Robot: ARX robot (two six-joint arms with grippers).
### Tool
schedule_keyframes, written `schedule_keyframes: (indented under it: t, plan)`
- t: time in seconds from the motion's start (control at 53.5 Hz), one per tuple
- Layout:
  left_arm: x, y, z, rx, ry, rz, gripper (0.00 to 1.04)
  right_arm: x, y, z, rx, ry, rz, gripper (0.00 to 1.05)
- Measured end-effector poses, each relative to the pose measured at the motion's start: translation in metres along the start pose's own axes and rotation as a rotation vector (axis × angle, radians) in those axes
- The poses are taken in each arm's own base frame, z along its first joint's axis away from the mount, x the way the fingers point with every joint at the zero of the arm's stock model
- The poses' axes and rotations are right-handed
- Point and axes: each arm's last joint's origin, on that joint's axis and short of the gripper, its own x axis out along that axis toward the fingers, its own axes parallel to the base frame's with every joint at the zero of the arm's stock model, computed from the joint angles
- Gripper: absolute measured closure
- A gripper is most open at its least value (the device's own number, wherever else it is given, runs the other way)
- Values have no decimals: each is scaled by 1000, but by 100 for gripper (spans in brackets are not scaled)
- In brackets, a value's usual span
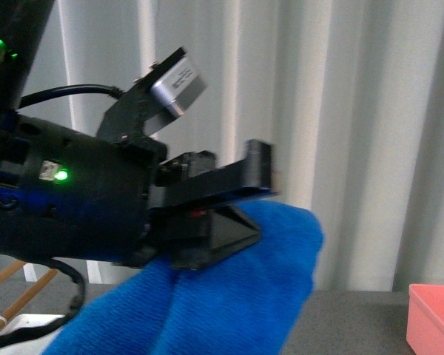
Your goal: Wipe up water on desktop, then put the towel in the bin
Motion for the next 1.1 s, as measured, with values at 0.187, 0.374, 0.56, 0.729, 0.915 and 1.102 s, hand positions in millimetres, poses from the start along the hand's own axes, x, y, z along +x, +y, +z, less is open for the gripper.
schedule_keyframes:
  t: [0.187, 0.374, 0.56, 0.729, 0.915, 1.102]
  plan:
    - [19, -38, -6, 34, 5, -110, 100, 0, 0, 0, 0, 0, 0, 7]
    - [34, -37, -9, 30, 18, -40, 100, 0, 0, -1, -12, 26, 15, 7]
    - [35, -37, -9, 31, 17, -44, 100, 6, -3, -8, -90, 395, 263, 7]
    - [35, -37, -9, 31, 18, -44, 100, 20, -10, -3, -123, 391, 421, 7]
    - [35, -37, -9, 31, 17, -44, 100, 39, -6, -1, -114, 376, 631, 7]
    - [35, -37, -9, 31, 17, -44, 100, 65, 8, -7, -22, 355, 794, 7]
